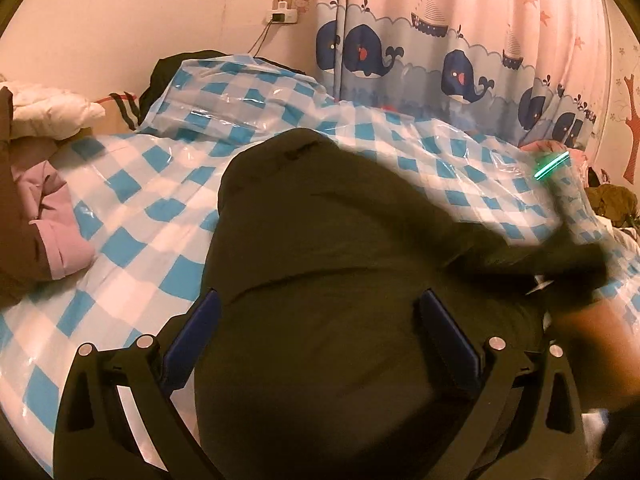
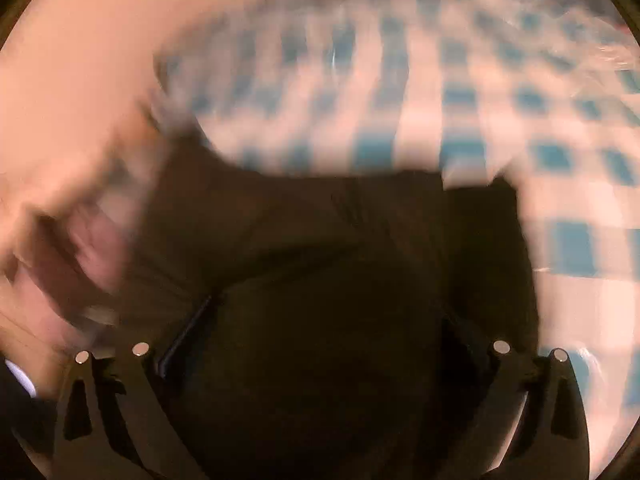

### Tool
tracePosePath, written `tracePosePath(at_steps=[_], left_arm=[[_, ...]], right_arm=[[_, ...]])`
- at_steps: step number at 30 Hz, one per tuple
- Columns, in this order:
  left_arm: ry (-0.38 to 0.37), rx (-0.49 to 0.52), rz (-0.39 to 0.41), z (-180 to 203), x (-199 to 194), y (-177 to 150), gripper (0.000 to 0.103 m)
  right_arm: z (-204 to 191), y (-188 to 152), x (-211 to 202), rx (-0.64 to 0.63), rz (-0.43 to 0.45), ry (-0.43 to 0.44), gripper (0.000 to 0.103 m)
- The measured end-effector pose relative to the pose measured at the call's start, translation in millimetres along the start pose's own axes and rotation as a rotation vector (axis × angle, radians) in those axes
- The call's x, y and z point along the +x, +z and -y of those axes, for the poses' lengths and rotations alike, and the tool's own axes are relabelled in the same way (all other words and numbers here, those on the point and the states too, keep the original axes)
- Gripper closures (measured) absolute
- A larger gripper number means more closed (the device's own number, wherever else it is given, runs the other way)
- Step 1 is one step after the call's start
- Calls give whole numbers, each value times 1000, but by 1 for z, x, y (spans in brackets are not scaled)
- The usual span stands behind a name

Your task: Fold large clothes

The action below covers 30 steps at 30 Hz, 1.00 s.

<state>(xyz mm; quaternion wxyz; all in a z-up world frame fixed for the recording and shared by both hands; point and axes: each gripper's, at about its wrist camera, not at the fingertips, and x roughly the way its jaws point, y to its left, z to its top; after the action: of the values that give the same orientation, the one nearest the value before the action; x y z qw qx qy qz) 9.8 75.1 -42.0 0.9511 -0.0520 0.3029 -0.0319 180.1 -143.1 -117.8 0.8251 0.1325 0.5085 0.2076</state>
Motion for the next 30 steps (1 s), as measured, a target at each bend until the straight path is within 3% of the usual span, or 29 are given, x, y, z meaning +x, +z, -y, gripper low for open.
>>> tracePosePath(at_steps=[1,3,6,8,12,13,15,17,22,30], left_arm=[[-1,-1,0,0,-1,1,7],[8,3,1,-1,-4,1,7],[3,16,-1,0,-10,1,7],[6,25,11,2,-18,2,7],[27,38,33,5,-34,6,7],[34,43,36,7,-39,6,7],[48,57,48,10,-51,7,7],[62,71,60,12,-61,7,7],[84,95,83,10,-82,5,7],[68,83,59,2,-89,6,7]], right_arm=[[10,3,11,56,-16,44,5],[10,7,-2,58,-13,-8,5],[-18,-11,-54,-54,102,-98,6],[-45,-43,-93,-146,208,-153,6],[-99,-105,-144,-224,402,-418,6],[-101,-116,-151,-222,413,-431,6],[-106,-134,-155,-182,409,-371,6],[-117,-147,-161,-156,418,-395,6],[-153,-160,-163,-202,438,-476,6],[-161,-163,-168,-162,432,-520,6]])
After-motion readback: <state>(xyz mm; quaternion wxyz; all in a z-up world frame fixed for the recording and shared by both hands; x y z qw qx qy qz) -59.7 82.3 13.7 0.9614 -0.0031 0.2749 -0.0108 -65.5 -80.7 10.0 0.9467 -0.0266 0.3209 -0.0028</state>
